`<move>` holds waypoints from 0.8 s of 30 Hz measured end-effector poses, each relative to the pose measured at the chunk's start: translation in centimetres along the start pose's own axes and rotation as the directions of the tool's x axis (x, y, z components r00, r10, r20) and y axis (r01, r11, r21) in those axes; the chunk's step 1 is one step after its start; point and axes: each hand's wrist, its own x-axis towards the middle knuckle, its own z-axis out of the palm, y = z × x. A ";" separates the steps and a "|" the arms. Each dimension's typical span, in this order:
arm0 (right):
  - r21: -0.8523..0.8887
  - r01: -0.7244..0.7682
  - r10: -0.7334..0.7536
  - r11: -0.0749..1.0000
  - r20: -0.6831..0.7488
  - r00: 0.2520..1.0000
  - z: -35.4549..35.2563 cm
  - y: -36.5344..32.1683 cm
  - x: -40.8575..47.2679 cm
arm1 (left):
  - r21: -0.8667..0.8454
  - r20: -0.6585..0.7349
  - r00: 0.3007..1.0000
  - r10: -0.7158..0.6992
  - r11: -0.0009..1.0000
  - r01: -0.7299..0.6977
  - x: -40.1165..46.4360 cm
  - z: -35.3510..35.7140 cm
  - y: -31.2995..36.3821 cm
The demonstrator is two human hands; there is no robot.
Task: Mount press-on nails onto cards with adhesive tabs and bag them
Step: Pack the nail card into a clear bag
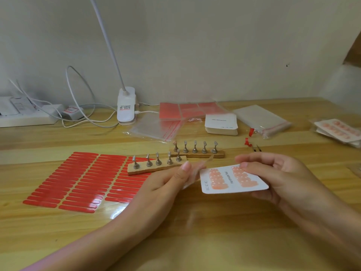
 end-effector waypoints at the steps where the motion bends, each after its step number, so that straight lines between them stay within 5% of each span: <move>1: -0.005 0.004 -0.004 1.000 -0.004 1.000 0.0 0.0 0.0 | 0.000 -0.031 0.999 -0.037 0.999 0.037 0.7 0.0 -0.6; 4: -0.030 -0.002 0.001 1.000 -0.014 1.000 0.0 0.1 0.0 | 0.121 -0.086 0.992 -0.088 0.988 0.098 -0.3 -1.2 -3.3; 7: -0.040 -0.011 0.010 0.999 -0.028 1.000 -0.2 0.1 0.1 | 0.237 0.075 0.997 0.008 0.971 -0.026 0.3 -0.8 -3.5; 11: -0.043 -0.022 0.021 0.999 -0.035 0.999 -0.2 0.1 0.1 | 0.184 0.169 0.985 -0.019 0.983 -0.013 0.9 -0.4 -2.3; 18: -0.031 -0.065 0.065 0.997 -0.006 0.998 -0.1 0.4 0.2 | 0.444 0.007 0.959 0.282 0.859 -0.256 -0.1 0.2 -2.9; 24: -0.004 -0.084 0.084 0.996 -0.014 0.996 -0.4 0.1 0.1 | 0.495 -0.022 0.938 0.347 0.819 -0.291 -0.1 0.5 -2.9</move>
